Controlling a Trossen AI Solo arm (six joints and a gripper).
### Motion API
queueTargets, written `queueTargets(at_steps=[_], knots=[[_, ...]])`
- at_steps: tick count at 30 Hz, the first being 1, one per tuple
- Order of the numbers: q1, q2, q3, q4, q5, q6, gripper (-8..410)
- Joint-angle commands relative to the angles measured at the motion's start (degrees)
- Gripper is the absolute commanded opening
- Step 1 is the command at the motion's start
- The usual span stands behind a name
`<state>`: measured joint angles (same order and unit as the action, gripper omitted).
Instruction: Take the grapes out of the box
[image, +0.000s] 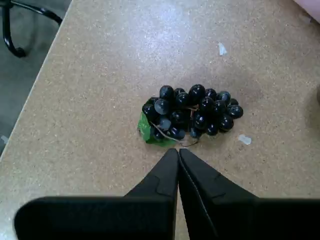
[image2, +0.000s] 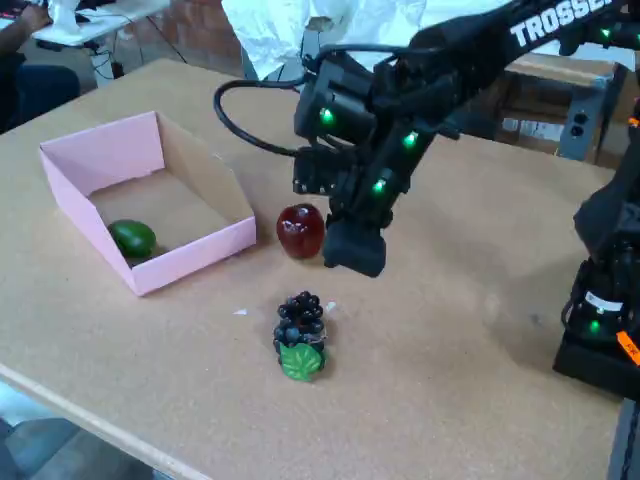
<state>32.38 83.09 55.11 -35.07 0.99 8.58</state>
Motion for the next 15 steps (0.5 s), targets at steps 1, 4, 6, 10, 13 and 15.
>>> queueTargets(at_steps=[1,4,6,10,13,15], knots=[[-0.57,1.92,-0.74,1.22,-0.26,0.2,0],[-0.74,4.87,-1.11,2.54,-0.48,-0.57,0],[-0.76,7.17,-1.29,3.56,-1.14,-1.46,0],[-0.81,10.91,-1.29,5.88,-1.11,-2.82,0],[-0.81,12.63,-1.29,8.46,-1.11,-3.08,0],[-0.81,12.96,-1.29,9.62,-1.11,-3.48,0]])
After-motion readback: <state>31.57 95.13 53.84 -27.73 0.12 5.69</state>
